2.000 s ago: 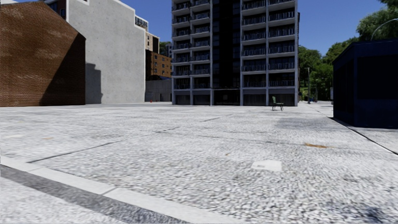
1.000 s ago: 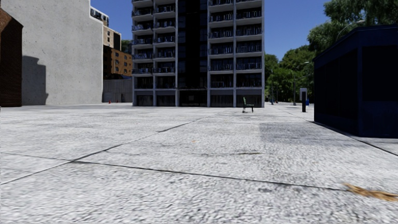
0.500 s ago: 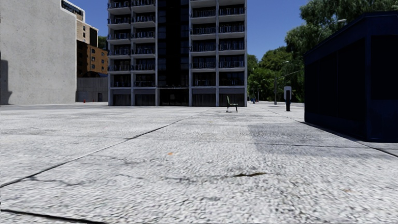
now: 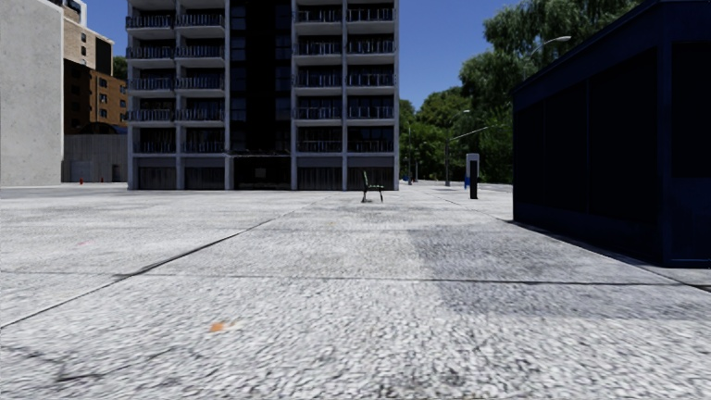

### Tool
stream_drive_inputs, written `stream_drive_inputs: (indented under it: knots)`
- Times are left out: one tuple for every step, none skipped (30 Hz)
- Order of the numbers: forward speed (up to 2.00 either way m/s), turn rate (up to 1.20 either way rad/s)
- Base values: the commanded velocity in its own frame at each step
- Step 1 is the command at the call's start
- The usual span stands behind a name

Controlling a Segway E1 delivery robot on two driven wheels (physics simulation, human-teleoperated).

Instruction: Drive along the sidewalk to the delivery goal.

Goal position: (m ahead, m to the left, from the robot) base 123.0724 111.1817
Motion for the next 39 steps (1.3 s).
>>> stream_drive_inputs:
  knots:
    - [1.91, -0.38]
    - [1.91, -0.38]
    - [1.91, -0.38]
    - [1.91, -0.38]
    - [1.91, -0.38]
    - [1.91, -0.38]
    - [1.91, -0.38]
    - [1.91, -0.38]
    - [1.91, -0.38]
    - [1.91, -0.38]
    - [1.91, -0.38]
    - [1.91, -0.38]
    - [1.91, -0.38]
    - [1.91, -0.38]
    - [1.91, -0.38]
    - [1.91, -0.38]
    - [1.91, -0.38]
    - [1.91, -0.38]
    - [1.91, -0.38]
    - [1.91, -0.38]
    - [1.91, -0.38]
    - [1.91, -0.38]
    - [1.91, -0.38]
    - [1.91, -0.38]
    - [1.91, -0.38]
    - [1.91, -0.38]
    - [1.91, -0.38]
    - [1.91, -0.31]
    - [1.91, -0.05]
    - [1.91, 0.0]
    - [1.91, 0.0]
    - [2.0, 0.0]
    - [2.0, 0.0]
    - [2.0, 0.0]
    - [2.0, 0.0]
    - [2.0, 0.0]
    - [2.0, 0.0]
    - [2.0, 0.0]
    - [2.0, 0.0]
